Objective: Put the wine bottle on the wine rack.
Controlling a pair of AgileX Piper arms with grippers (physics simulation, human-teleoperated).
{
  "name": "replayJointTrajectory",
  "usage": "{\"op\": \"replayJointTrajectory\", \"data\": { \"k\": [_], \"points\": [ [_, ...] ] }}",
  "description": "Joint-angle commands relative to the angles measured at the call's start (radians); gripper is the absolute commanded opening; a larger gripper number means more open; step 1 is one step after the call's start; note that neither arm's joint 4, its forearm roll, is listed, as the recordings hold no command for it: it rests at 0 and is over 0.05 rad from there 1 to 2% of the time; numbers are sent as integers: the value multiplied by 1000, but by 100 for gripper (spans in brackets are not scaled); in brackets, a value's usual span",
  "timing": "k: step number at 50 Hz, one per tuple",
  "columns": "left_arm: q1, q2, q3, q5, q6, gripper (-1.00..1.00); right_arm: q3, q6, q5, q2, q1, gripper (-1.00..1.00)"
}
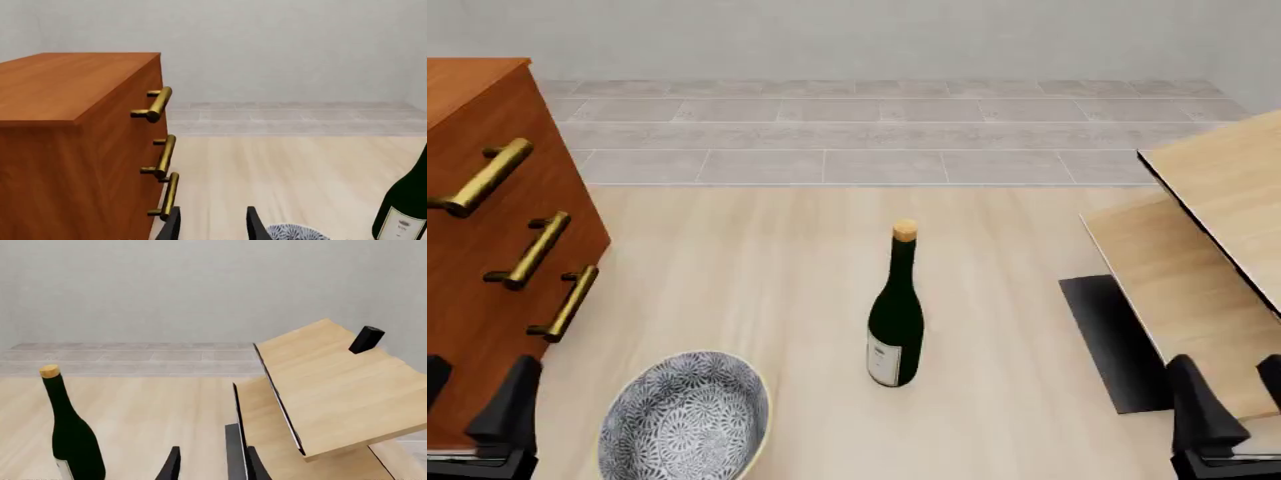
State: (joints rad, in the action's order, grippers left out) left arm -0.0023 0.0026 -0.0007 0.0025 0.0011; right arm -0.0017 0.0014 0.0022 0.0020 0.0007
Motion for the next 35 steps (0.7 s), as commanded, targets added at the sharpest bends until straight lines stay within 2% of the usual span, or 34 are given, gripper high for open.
{"op": "replayJointTrajectory", "data": {
  "k": [1, 18, 21, 23, 25, 31, 35],
  "points": [
    [-5, 1, 0, 13, 10, 100, -14, 2, 17, 0, 0, 100],
    [-10, -2, -1, 6, 48, 100, -54, 8, 9, 43, 1, 100],
    [-10, -2, 0, 6, 56, 100, -57, 5, -37, 97, 19, 100],
    [-11, -2, 0, 6, 52, 100, -44, -4, -103, 175, 22, 100],
    [-13, -2, 0, 7, 58, 100, -46, 16, -121, 192, 32, 100],
    [-5, -2, 0, 7, 54, 100, -63, 7, -188, 284, 58, 100],
    [-8, -1, 0, 11, 56, 100, -68, 8, -276, 391, 89, 100]
  ]
}}
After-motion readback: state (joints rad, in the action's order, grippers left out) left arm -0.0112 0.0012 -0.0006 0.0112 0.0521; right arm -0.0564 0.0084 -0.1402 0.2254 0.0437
